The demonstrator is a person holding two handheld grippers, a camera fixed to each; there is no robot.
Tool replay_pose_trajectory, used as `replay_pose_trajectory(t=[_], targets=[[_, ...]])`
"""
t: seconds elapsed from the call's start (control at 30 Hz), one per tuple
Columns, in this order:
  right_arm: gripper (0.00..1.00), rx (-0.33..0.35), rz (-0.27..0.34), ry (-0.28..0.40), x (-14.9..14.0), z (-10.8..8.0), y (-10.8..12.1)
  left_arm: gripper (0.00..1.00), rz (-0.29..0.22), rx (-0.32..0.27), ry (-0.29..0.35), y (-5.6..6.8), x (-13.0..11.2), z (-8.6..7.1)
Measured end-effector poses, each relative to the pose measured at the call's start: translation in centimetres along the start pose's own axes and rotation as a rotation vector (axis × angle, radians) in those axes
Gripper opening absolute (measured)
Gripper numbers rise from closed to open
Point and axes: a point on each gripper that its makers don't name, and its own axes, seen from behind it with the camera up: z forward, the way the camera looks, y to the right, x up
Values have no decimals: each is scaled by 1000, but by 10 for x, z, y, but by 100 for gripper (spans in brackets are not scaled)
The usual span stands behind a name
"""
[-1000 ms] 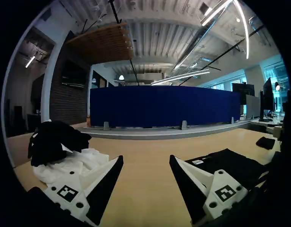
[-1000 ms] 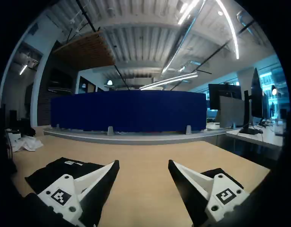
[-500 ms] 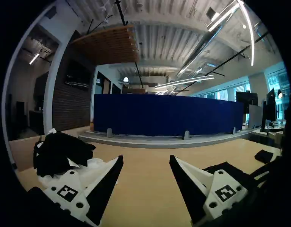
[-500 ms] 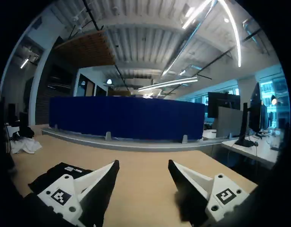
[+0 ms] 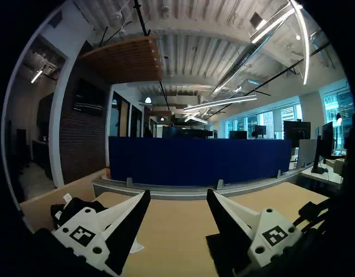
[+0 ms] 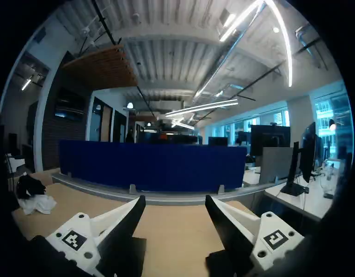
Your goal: Fold towel
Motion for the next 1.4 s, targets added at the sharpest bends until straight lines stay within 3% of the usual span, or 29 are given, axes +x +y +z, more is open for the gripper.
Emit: replay_pose_trajectory(t=[0.2, 0.37, 0.67, 0.87, 1.1, 1.4], targets=[[100, -1, 5, -7, 17, 1, 3, 90, 16, -9, -23, 3, 14, 0], [100, 27, -12, -44, 20, 4, 1, 90, 37, -52, -62, 14, 19, -1], [100, 223, -97, -168, 9, 5, -37, 90, 102, -213, -165, 44, 16, -2], [100, 361, -142, -276, -8, 2, -57, 90, 138, -336, -266, 70, -5, -8], [100, 455, -171, -351, -23, -2, -71, 90, 185, -380, -335, 85, -29, -13], [100, 544, -259, -435, -49, -10, -83, 90, 233, -459, -406, 102, -53, -20]])
